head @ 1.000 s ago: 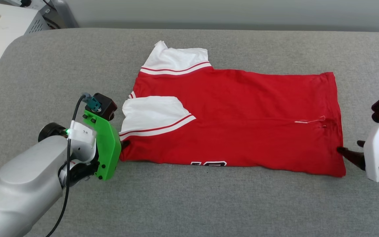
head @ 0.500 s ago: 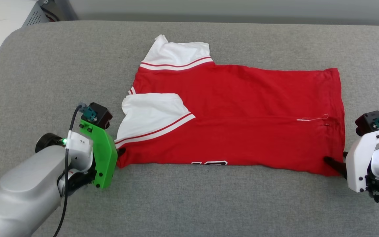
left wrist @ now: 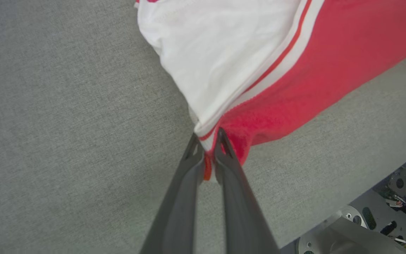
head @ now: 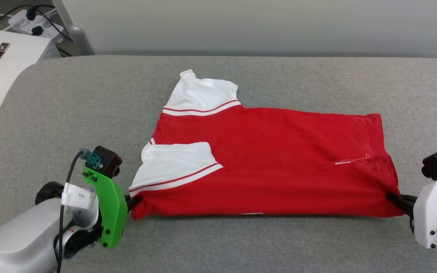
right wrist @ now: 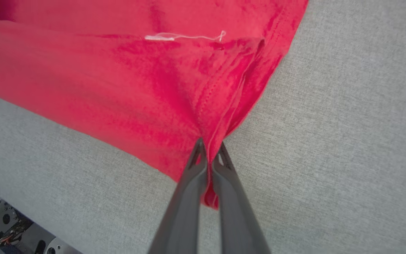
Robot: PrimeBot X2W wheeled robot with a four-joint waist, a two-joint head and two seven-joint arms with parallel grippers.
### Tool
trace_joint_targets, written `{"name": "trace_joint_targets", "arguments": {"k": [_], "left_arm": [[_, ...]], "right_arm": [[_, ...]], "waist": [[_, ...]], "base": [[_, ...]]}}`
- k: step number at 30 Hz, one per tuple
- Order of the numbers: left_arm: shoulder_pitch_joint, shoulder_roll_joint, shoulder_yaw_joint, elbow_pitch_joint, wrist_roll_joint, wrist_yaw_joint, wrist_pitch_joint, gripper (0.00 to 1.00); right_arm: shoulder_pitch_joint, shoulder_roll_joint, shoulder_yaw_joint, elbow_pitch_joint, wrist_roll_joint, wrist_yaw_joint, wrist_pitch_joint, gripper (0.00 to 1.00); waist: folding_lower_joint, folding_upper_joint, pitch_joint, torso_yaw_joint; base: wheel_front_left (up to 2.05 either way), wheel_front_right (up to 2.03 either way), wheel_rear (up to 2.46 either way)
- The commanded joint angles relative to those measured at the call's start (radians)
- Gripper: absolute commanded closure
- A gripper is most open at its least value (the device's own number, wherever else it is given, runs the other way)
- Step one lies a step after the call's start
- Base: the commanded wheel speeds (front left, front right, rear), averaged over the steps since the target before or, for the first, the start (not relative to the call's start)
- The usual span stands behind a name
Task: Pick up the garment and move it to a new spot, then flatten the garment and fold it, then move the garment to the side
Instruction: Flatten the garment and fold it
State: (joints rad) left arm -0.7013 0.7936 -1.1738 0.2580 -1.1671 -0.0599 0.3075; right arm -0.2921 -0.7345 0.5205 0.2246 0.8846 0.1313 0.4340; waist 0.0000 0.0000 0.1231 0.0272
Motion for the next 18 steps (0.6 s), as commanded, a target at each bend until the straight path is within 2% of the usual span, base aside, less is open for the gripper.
{"name": "trace_joint_targets", "arguments": {"k": [1,3,8,15,18], "left_arm": [[0.030,0.019,0.000,-0.019,-0.012,0.013,-0.007,1.00],[0.065,0.045,-0.015,-0.064,-0.010,0.036,-0.003,1.00],[0.108,0.063,-0.025,-0.112,-0.021,0.067,-0.002,1.00],[0.114,0.049,-0.017,-0.095,-0.038,0.086,-0.006,1.00],[0.118,0.028,-0.021,-0.059,-0.049,0.077,0.000,1.00]], "right_arm": [[0.032,-0.013,-0.015,-0.018,0.004,-0.001,-0.003,1.00],[0.087,-0.029,-0.051,-0.059,0.003,-0.001,0.005,1.00],[0.160,-0.034,-0.113,-0.115,-0.016,-0.001,0.024,1.00],[0.192,0.015,-0.180,-0.114,-0.053,-0.001,0.062,1.00],[0.185,0.040,-0.185,-0.081,-0.070,-0.001,0.069,1.00]], "waist": [[0.0000,0.0000,-0.010,0.002],[0.0000,0.0000,-0.015,0.002],[0.0000,0.0000,0.002,0.001],[0.0000,0.0000,0.069,-0.003],[0.0000,0.0000,0.087,-0.003]], "base": [[0.00,0.00,0.00],[0.00,0.00,0.00],[0.00,0.00,0.00],[0.00,0.00,0.00],[0.00,0.00,0.00]]}}
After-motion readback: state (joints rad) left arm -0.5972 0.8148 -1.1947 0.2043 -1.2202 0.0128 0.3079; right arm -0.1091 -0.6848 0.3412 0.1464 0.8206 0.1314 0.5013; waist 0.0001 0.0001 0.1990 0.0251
